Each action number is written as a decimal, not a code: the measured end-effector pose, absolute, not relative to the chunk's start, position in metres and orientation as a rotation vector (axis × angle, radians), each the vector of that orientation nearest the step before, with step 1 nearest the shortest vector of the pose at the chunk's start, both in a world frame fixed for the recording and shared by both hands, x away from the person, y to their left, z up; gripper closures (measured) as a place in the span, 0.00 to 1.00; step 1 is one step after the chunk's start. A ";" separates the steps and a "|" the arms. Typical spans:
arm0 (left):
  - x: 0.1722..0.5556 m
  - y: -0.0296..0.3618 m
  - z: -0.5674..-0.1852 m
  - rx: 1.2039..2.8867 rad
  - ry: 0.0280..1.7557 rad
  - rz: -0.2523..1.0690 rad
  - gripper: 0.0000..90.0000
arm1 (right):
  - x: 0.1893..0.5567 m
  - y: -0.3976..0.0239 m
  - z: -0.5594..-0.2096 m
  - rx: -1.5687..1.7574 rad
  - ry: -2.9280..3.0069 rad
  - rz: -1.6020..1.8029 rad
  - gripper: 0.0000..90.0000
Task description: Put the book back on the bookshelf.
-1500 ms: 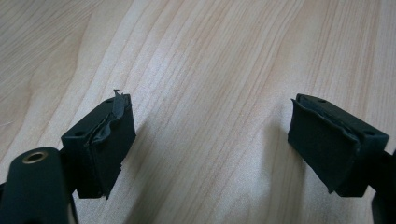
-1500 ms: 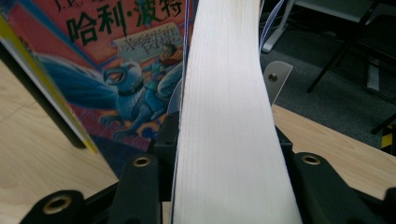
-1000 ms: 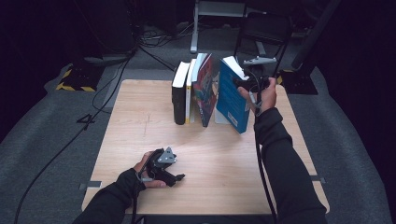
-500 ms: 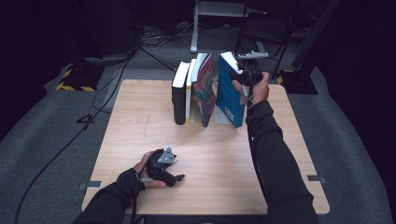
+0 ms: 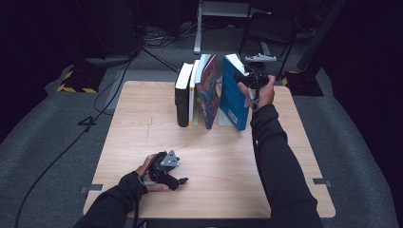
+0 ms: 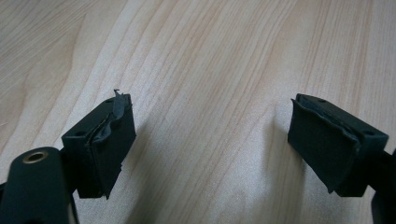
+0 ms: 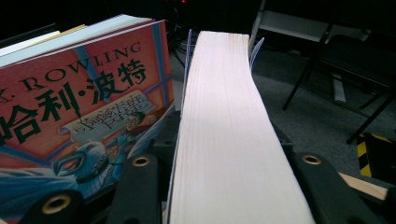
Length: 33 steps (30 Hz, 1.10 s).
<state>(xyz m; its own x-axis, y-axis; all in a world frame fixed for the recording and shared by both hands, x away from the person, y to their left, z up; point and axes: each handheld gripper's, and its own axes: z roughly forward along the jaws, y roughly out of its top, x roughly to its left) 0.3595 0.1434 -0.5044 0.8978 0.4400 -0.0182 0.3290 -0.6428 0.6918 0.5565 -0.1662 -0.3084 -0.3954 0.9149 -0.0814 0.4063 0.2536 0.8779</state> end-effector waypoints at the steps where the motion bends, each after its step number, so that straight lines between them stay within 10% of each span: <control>1: 0.360 0.143 -0.504 2.323 0.547 0.196 0.17 | 0.555 -0.167 -0.309 1.194 1.924 1.082 0.66; 33: 0.360 0.143 -0.505 2.322 0.543 0.194 0.17 | 0.525 -0.185 -0.322 1.215 1.949 1.053 0.61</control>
<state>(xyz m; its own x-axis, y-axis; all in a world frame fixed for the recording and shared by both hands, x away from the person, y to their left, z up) 0.3599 0.1432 -0.5045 0.8995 0.4366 -0.0185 0.3264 -0.6431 0.6927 0.5250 -0.1845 -0.3218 -0.3965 0.9145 -0.0809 0.4335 0.2642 0.8616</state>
